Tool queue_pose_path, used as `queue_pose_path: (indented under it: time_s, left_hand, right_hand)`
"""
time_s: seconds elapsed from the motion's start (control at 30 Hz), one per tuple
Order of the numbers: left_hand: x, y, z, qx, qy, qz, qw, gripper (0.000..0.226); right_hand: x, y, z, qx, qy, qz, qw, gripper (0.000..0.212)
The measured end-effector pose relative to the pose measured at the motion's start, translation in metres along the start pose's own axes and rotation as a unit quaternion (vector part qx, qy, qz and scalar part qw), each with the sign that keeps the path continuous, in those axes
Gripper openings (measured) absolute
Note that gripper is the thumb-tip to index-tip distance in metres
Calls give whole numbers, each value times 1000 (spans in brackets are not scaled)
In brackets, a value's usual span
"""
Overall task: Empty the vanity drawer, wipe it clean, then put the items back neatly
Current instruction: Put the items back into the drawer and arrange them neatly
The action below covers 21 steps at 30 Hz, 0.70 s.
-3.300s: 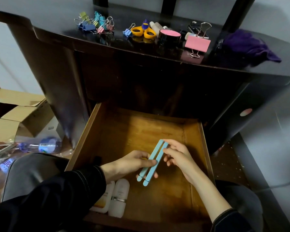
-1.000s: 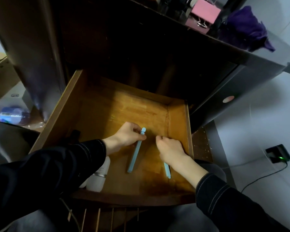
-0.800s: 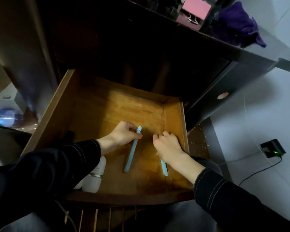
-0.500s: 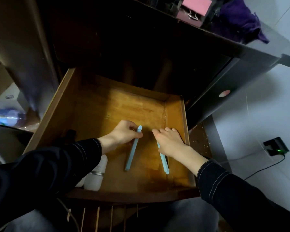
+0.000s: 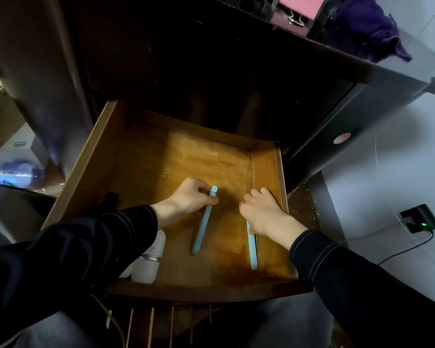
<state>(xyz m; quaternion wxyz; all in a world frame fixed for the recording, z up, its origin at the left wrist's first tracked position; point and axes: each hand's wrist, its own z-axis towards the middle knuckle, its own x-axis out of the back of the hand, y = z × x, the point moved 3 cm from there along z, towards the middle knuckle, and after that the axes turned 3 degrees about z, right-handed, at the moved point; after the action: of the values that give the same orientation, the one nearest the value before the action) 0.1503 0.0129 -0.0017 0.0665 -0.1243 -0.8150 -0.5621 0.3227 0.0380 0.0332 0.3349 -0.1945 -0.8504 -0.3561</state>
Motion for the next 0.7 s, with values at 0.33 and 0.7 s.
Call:
queue_pose_path:
  time_s: [0.33, 0.7]
  left_hand:
    - [-2, -2, 1, 8, -4, -2, 1000, 18]
    - [-2, -2, -1, 20, -6, -21, 1000, 18]
  right_hand:
    - [-17, -14, -21, 14, 16, 1, 1000, 40]
    - [-19, -17, -25, 3, 19, 11, 1000, 61]
